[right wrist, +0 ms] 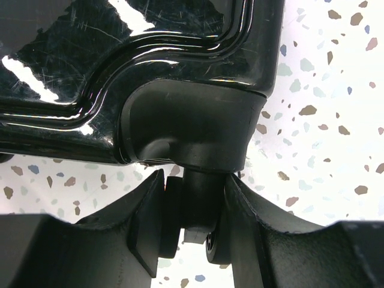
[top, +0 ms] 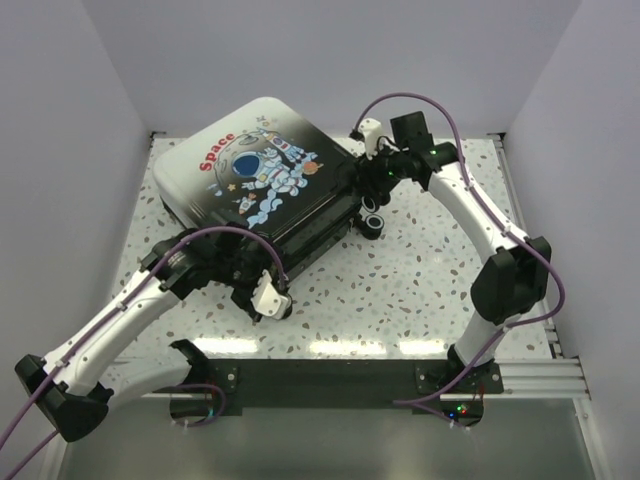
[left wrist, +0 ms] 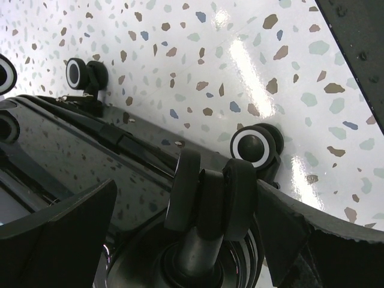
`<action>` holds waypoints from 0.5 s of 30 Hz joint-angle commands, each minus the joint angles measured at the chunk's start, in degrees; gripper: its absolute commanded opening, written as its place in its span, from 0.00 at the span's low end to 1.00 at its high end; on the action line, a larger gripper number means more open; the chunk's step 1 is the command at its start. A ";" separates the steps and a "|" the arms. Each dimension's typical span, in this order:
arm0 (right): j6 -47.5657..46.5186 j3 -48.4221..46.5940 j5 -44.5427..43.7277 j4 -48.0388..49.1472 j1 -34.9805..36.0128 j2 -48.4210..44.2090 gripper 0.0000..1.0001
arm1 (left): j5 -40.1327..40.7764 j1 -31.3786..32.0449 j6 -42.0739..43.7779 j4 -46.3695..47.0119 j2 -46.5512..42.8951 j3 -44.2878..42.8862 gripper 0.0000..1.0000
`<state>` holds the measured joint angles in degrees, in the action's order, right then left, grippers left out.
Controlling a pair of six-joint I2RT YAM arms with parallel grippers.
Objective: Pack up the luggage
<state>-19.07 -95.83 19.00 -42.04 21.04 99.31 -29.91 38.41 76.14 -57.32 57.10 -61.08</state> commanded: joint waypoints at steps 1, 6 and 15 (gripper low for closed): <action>-1.94 -4.71 -3.27 2.84 -1.70 1.50 0.00 | -0.85 0.26 3.57 1.25 0.02 -2.99 1.00; -2.55 -5.60 -3.62 3.02 -1.61 2.12 0.00 | 0.81 0.26 5.08 -0.42 3.09 -3.52 1.00; -2.03 -2.78 -1.78 4.25 -1.70 2.38 0.10 | 4.51 0.26 5.34 -0.77 6.00 -2.38 0.99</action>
<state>-19.11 -98.41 18.98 -42.37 20.71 101.51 -26.70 38.44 80.03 -57.95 62.54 -62.57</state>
